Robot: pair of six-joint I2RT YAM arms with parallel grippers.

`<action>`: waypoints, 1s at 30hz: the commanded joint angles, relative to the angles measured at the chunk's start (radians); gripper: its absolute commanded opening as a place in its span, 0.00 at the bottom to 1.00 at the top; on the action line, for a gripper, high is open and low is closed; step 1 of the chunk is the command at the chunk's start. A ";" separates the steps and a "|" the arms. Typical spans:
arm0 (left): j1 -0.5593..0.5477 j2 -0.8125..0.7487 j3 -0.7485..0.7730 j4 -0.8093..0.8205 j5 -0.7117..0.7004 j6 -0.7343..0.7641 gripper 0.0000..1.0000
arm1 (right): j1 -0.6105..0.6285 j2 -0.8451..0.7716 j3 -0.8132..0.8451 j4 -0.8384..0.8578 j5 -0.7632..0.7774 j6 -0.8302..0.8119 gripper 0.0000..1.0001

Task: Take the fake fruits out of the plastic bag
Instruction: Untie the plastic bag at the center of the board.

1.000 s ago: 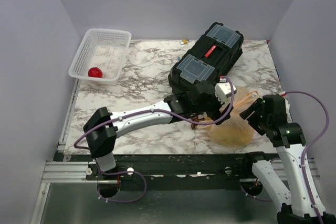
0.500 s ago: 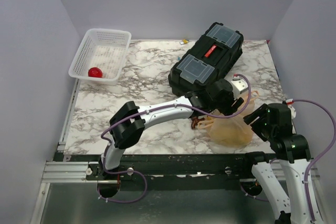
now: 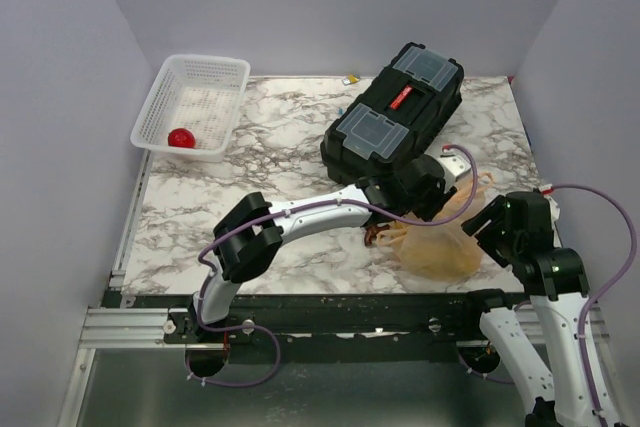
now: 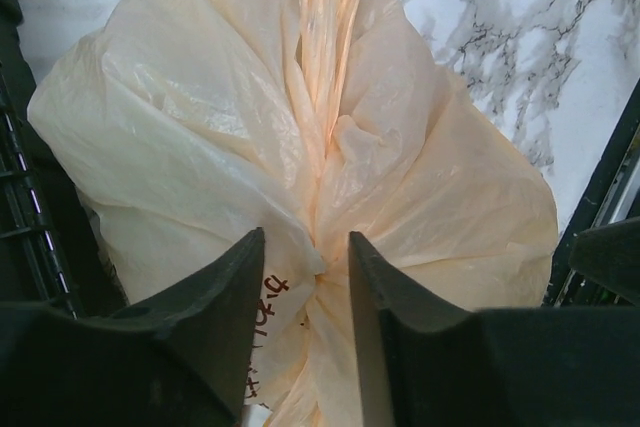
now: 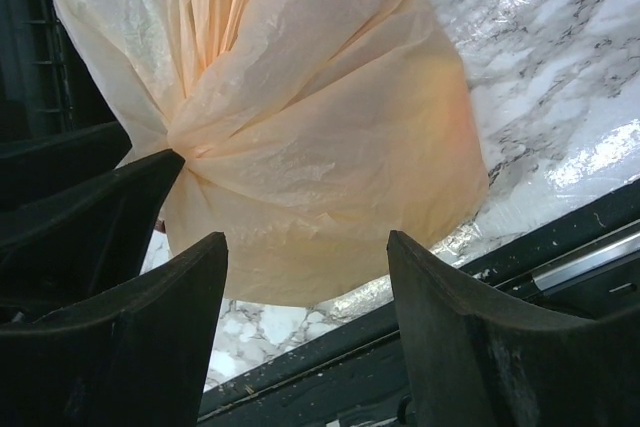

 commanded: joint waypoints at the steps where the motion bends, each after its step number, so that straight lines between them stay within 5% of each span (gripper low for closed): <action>1: -0.004 0.039 0.039 -0.032 -0.002 -0.002 0.33 | 0.004 0.053 0.004 0.020 -0.028 -0.036 0.68; 6: 0.001 0.022 0.031 -0.023 0.021 -0.001 0.00 | 0.004 0.072 0.002 0.032 -0.048 -0.046 0.68; 19: 0.008 -0.011 0.072 -0.055 0.177 -0.050 0.00 | 0.004 0.058 -0.050 0.057 -0.122 -0.020 0.68; 30: 0.077 -0.041 0.056 -0.003 0.421 -0.242 0.00 | 0.004 0.089 -0.034 0.059 -0.103 -0.034 0.68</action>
